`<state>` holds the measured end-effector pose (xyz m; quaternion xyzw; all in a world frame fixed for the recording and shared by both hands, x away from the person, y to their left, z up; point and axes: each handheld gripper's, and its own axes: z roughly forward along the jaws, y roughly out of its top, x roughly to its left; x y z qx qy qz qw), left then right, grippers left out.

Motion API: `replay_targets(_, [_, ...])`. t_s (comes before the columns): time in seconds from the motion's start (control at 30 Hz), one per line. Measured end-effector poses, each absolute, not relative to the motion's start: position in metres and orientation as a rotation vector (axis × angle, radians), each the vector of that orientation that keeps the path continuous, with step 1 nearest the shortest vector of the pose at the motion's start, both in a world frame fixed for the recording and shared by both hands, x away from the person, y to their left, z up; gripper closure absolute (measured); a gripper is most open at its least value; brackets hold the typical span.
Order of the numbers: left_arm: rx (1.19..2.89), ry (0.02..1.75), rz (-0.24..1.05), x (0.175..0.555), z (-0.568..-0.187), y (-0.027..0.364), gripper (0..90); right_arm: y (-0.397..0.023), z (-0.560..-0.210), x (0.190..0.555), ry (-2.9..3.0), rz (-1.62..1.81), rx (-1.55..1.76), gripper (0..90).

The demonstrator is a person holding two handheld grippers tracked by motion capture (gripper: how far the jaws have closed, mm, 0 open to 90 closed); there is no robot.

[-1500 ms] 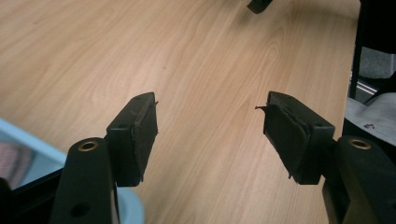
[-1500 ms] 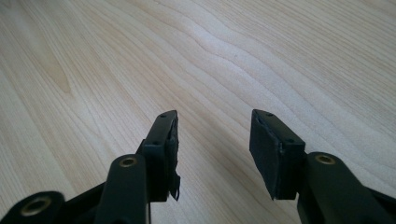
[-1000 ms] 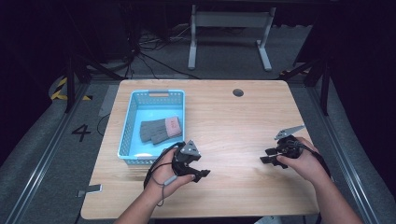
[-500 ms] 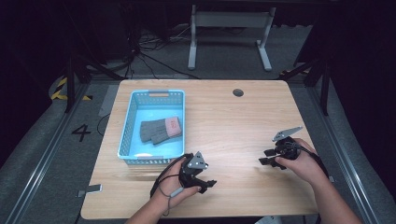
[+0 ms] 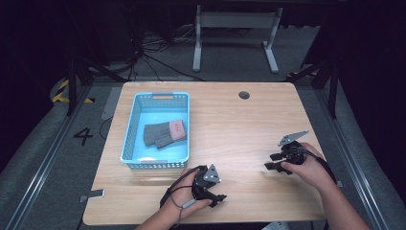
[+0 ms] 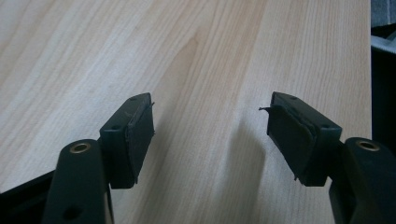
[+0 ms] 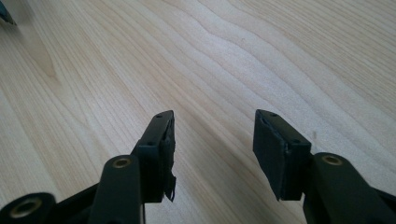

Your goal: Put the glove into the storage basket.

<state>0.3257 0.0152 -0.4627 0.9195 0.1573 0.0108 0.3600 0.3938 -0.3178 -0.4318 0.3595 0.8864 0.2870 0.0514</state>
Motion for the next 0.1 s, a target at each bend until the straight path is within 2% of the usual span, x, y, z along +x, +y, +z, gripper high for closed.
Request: replay_targets(0.1, [2.372, 0.412, 0.020, 0.3268, -0.4632, 0.0161, 32.1, -0.3183, -0.4324, 0.3941, 2.697, 0.874, 1.097, 49.9])
